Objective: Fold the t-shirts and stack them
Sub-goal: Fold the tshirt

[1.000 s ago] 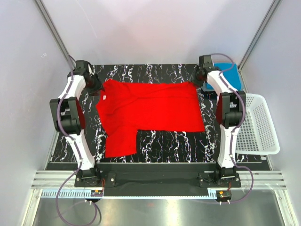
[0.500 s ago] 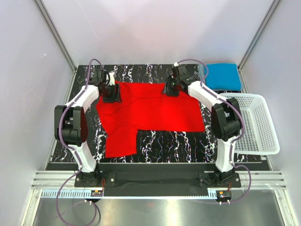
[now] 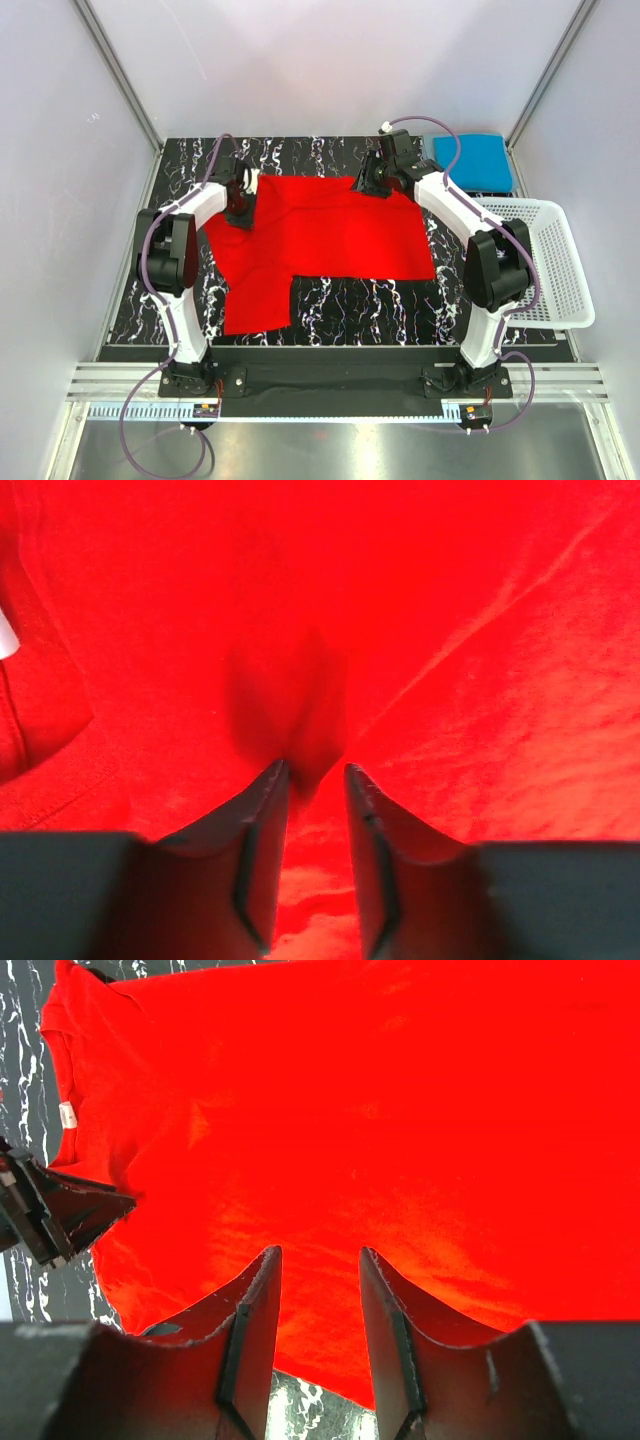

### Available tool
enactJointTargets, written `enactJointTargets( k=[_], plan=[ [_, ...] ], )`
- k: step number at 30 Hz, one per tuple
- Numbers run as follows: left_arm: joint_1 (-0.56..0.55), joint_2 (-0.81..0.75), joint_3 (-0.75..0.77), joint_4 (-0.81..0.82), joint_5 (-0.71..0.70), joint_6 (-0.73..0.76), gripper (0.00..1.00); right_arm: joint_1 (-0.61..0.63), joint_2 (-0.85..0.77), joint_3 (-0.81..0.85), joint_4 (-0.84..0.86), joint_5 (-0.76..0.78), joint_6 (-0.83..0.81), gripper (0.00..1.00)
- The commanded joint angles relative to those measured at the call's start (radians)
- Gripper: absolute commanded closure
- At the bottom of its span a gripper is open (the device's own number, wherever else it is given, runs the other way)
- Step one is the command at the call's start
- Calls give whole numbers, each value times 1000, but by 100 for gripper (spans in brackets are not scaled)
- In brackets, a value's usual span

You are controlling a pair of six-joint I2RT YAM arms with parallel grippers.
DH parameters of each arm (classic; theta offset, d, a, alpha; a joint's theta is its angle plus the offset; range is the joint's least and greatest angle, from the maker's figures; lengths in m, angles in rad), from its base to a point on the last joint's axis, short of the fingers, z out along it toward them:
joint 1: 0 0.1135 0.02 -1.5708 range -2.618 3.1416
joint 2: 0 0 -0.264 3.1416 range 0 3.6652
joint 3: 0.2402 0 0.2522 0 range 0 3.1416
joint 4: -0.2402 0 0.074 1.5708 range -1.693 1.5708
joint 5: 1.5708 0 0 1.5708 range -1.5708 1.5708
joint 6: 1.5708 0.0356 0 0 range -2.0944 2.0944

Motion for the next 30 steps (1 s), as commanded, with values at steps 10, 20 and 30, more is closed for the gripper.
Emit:
enactJointTargets(
  k=[10, 20, 30],
  plan=[
    [-41, -39, 216, -174, -115, -52, 100, -6, -39, 4, 9, -2, -32, 55],
    [-48, -43, 213, -343, -95, -203, 100, -6, -22, 2, 7, -11, -28, 55],
    [-52, -67, 184, -355, -87, -354, 100, -6, -13, -16, 12, -23, -20, 55]
  ],
)
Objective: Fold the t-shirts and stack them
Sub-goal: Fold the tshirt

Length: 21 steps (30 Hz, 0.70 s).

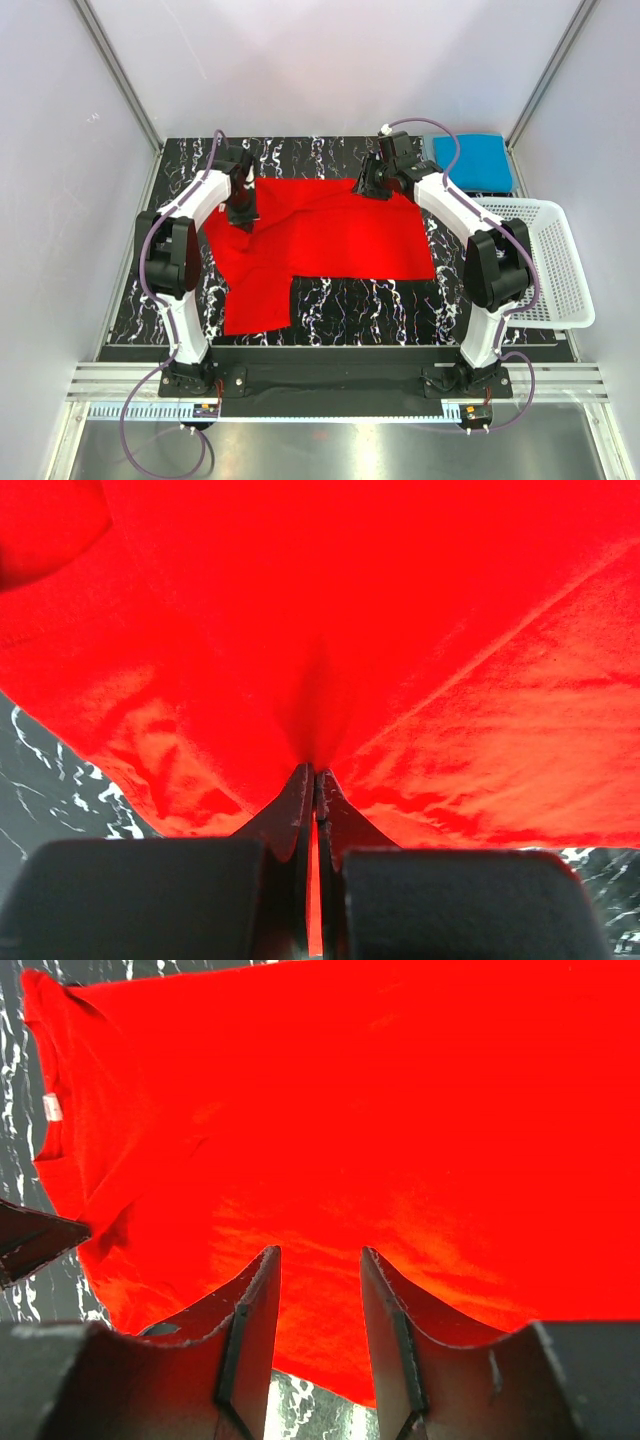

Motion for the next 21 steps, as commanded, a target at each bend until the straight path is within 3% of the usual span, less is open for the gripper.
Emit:
enactJointTargets(
  k=[1, 12, 17, 21],
  plan=[
    [-2, -57, 24, -22, -6, -77, 100, -4, -12, -10, 19, -23, -5, 55],
    [-13, -50, -23, 50, 142, -226, 91, -4, -4, -7, 24, -30, 7, 55],
    [-10, -96, -46, 93, 164, -226, 66, -4, 3, -8, 19, -35, 4, 55],
    [45, -147, -57, 163, 159, -208, 52, -4, 0, -11, 16, -41, 6, 55]
  ],
)
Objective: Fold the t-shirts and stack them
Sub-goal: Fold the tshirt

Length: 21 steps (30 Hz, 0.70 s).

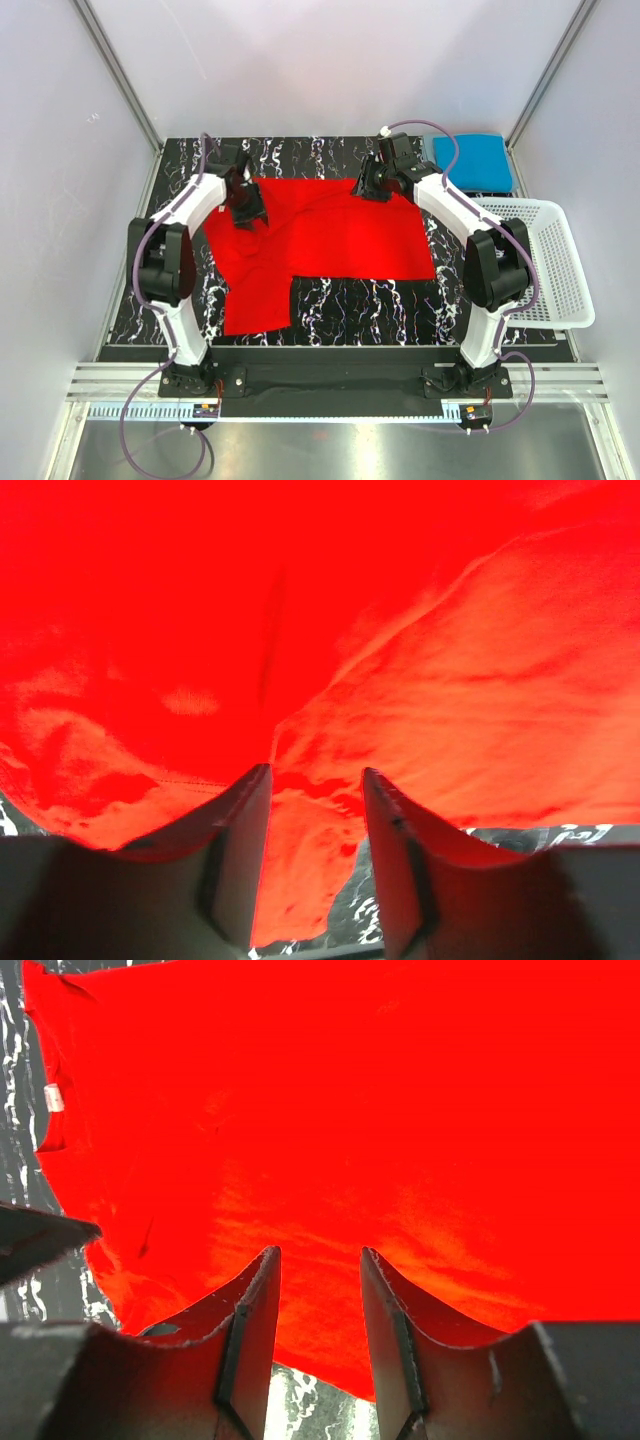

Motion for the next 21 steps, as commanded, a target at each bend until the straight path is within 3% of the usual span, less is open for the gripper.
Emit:
enactJointTargets(
  k=[1, 5, 10, 17, 21],
  plan=[
    [63, -102, -11, 148, 51, 4, 52, -4, -1, 3, 21, -29, 14, 55],
    [185, -84, -18, 265, 129, 18, 51, 8, 7, -9, 43, -56, 89, 55],
    [278, 29, 37, 362, 149, 20, 54, 91, 63, 37, -5, 43, 218, 54],
    [317, 166, 131, 535, 286, 23, 53, 208, 209, 142, 23, 64, 385, 54],
    [324, 267, 234, 509, 291, 44, 52, 260, 275, 184, 112, 11, 465, 54]
  ],
)
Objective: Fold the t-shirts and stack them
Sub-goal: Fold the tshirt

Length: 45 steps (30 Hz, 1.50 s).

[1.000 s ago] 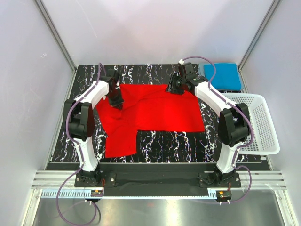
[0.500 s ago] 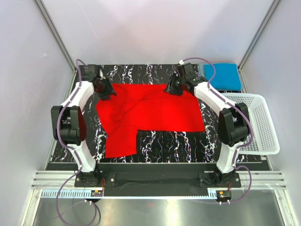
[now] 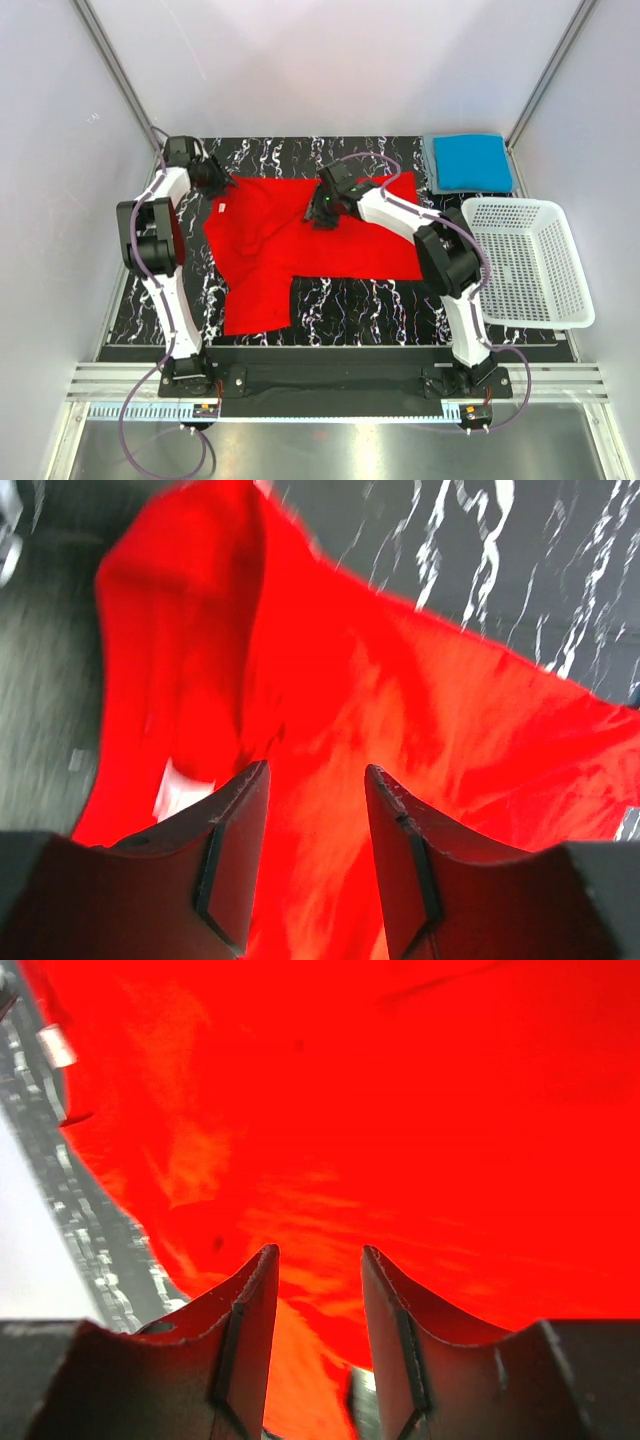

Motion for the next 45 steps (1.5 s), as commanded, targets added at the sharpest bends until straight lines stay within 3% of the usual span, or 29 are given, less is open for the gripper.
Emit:
enactJointTargets(
  k=[1, 9, 23, 29, 36, 45],
  plan=[
    [15, 60, 119, 64, 51, 32, 52, 38, 38, 77, 123, -25, 120, 54],
    [44, 132, 159, 128, 60, 37, 48, 159, 193, 224, 157, -27, 172, 51],
    [49, 206, 211, 168, 137, 43, 53, 194, 327, 371, 131, -56, 180, 51],
    [50, 199, 199, 182, 156, 32, 74, 196, 334, 368, 140, -67, 180, 56],
    [50, 166, 168, 173, 148, 17, 100, 201, 359, 410, 117, -79, 180, 55],
    [50, 87, 81, 144, 67, 12, 100, 210, 353, 413, 106, -61, 182, 59]
  ],
)
